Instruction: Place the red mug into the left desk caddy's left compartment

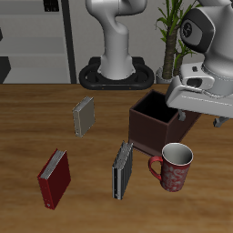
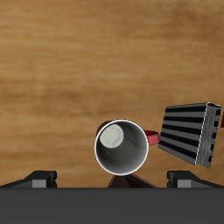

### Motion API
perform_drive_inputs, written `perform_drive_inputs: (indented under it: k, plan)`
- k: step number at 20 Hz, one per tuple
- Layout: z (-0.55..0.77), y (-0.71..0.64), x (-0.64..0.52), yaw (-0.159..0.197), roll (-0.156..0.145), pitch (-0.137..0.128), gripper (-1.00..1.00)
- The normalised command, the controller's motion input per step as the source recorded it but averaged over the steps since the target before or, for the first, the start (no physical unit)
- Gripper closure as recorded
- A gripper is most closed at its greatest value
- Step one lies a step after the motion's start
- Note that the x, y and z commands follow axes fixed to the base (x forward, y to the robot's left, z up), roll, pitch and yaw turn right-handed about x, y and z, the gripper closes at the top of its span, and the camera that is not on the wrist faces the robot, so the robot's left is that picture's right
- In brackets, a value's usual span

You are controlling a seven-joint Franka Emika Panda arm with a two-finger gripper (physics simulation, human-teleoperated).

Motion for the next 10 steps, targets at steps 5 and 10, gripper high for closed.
perform_drive_inputs:
  k: [5,10]
  plan:
    - [-0.31,0.11,0.04,-0.003,-0.005,-0.018,-1.00]
    - [-0.23,-0.04,0.02,-0.023,-0.010,0.002,-1.00]
